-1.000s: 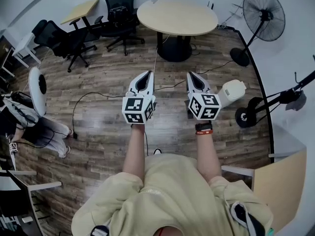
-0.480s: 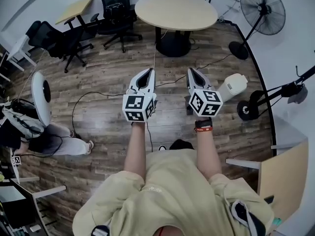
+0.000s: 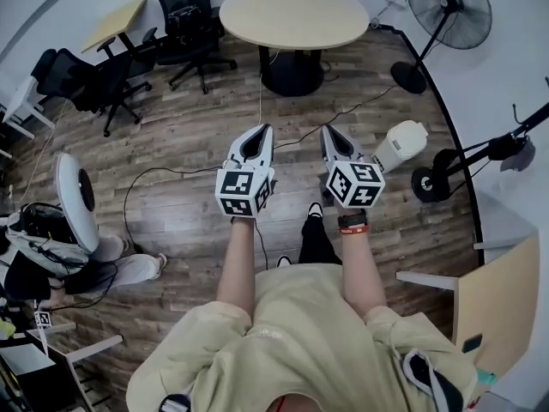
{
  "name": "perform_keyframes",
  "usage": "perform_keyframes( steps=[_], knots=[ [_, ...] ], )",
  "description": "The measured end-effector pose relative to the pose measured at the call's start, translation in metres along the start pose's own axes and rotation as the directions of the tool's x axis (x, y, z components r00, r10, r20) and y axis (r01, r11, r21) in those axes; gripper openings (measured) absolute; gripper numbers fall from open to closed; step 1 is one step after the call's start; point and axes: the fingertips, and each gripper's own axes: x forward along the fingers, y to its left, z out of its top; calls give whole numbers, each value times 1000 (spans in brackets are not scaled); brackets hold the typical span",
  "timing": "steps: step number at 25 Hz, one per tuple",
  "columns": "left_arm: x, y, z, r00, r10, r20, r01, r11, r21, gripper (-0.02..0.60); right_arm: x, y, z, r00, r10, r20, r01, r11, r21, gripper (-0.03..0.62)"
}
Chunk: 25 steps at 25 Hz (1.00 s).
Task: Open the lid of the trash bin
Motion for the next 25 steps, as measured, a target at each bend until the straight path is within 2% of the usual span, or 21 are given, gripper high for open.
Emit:
perform_keyframes(
  steps=[6, 13, 25],
  knots=[
    [69, 12, 0, 999, -37, -33, 38, 999, 14, 23, 49, -43, 16, 1000, -16, -2, 16, 999, 35, 17],
    [163, -4, 5, 994, -95, -54, 95, 995, 13, 23, 80, -119, 41, 998, -69, 6, 69, 995, 66, 17],
    [342, -93, 4, 963, -244, -111, 247, 969, 14, 23, 100, -302, 95, 976, -215, 38, 208, 967, 145, 17]
  ],
)
